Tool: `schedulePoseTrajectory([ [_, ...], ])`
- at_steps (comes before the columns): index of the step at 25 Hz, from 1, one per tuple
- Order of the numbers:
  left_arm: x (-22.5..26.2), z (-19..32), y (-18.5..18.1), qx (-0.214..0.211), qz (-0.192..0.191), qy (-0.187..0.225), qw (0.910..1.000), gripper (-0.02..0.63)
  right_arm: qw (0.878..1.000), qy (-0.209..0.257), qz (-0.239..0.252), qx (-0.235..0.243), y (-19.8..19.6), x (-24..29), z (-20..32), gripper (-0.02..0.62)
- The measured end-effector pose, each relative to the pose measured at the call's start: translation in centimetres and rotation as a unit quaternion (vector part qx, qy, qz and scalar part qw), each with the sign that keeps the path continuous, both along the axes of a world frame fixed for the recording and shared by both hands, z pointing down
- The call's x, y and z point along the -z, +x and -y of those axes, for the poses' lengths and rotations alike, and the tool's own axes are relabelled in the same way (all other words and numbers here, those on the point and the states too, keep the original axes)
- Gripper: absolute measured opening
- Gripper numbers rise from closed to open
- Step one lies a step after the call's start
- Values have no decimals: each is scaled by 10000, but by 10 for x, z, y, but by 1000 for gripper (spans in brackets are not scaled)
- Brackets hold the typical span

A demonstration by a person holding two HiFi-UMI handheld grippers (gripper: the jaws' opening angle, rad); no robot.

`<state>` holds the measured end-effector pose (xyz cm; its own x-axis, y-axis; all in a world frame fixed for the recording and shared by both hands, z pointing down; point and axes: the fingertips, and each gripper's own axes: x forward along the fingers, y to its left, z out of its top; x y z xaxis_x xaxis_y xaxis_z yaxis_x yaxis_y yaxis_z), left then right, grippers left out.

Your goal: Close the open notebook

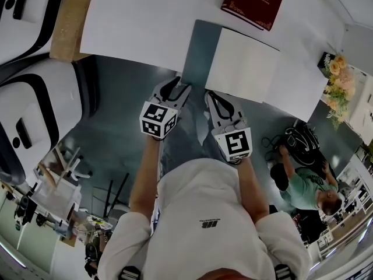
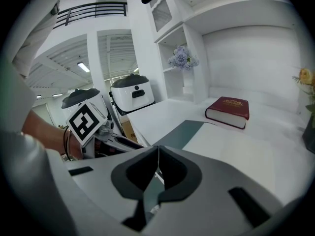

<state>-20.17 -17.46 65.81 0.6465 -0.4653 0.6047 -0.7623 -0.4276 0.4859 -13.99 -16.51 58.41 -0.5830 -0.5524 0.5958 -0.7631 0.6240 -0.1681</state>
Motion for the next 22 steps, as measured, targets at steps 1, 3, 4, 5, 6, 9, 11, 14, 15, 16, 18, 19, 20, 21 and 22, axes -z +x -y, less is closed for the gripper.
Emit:
schedulePoseTrajectory([
  [1, 0, 0, 0, -22, -21, -8, 10000, 0, 10000, -1, -1, -4, 0, 0, 0, -3],
  [3, -1, 0, 2, -67, -86, -41, 9999, 0, 10000, -4, 15, -34, 0, -1, 1, -3],
  [4, -1, 0, 3, -96, -128, -66, 9999, 0, 10000, -5, 22, -46, 0, -1, 2, -3],
  [5, -1, 0, 4, -131, -165, -88, 9997, 0, 10000, -5, 20, -39, -1, -1, 2, -3],
  [6, -2, 0, 4, -165, -186, -105, 9996, 0, 10000, -4, 14, -25, -1, -1, 2, -3],
  [9, 0, 1, 3, -190, -169, -113, 9996, 0, 10000, -4, 22, -18, -2, 0, 3, -3],
  [11, 4, 1, 1, -148, -165, -67, 9997, 0, 10000, 0, 32, -19, -2, 0, 3, -3],
  [14, 11, 2, 0, -129, -133, 20, 9998, 0, 10000, 19, 54, -27, -4, 2, 4, -3],
  [15, 13, 2, 1, -126, -118, 41, 9998, 0, 10000, 27, 68, -42, -4, 3, 4, -3],
  [16, 15, 2, 1, -117, -110, 57, 9999, 0, 9999, 37, 86, -62, -4, 4, 4, -3],
  [18, 20, 1, 0, -95, -107, 82, 9999, 0, 9999, 57, 105, -69, -4, 6, 5, -3],
  [19, 22, 1, 0, -91, -106, 99, 9999, 0, 9999, 67, 106, -57, -4, 7, 5, -3],
  [20, 25, 1, 1, -91, -104, 119, 9998, 0, 9999, 78, 110, -51, -4, 9, 6, -3],
  [21, 28, 1, 1, -91, -102, 139, 9998, 0, 9999, 90, 116, -50, -3, 10, 6, -3],
  [22, 30, 1, 2, -90, -99, 159, 9998, 0, 9999, 100, 124, -51, -2, 10, 6, -3],
])
